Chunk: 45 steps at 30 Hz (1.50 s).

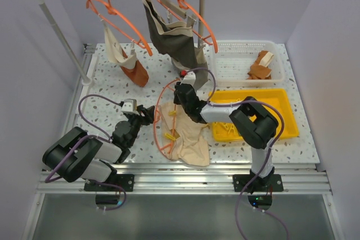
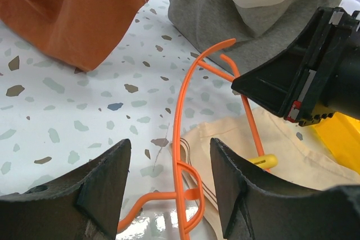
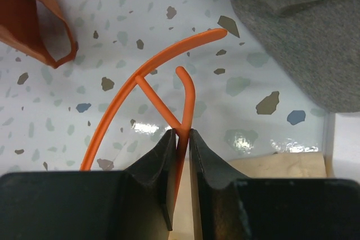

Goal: Clip the underwear to the hanger
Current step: Adjust the hanger at the center of the board.

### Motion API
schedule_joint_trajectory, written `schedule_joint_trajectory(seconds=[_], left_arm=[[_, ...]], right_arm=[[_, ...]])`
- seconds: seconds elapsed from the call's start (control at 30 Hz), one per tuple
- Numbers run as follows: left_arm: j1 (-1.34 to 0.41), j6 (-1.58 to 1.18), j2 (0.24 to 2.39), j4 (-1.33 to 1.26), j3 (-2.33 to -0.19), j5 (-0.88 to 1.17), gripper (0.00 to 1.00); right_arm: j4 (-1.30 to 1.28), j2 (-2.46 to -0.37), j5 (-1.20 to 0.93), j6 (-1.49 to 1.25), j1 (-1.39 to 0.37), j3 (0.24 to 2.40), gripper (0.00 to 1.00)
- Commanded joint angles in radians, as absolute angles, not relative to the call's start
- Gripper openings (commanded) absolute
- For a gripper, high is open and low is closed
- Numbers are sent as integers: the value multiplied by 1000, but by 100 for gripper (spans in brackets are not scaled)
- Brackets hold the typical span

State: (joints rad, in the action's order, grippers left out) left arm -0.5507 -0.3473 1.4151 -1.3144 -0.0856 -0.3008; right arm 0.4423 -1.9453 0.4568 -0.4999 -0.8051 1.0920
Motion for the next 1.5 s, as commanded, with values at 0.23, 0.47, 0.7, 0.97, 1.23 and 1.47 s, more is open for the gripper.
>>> schedule_joint_trajectory(seconds=[0.23, 0.47, 0.7, 0.97, 1.23, 1.47], left_arm=[[-545, -339, 1385, -1407, -74, -305, 62], [-545, -341, 1379, -1397, -74, -291, 62], [-546, -344, 1381, -1408, -52, -293, 62], [-545, -344, 1367, -1404, -43, -302, 63], [-546, -344, 1367, -1402, -43, -305, 62], [-545, -341, 1361, -1399, -38, -308, 63]], right_arm=[[488, -1954, 442, -532, -896, 1161, 10], [454, -2020, 449, -522, -956, 1244, 10], [440, -2085, 445, -529, -997, 1301, 11], [431, -2141, 410, -545, -1012, 1344, 13], [466, -2091, 403, -462, -1012, 1283, 54], [520, -1979, 495, -397, -997, 1138, 61]])
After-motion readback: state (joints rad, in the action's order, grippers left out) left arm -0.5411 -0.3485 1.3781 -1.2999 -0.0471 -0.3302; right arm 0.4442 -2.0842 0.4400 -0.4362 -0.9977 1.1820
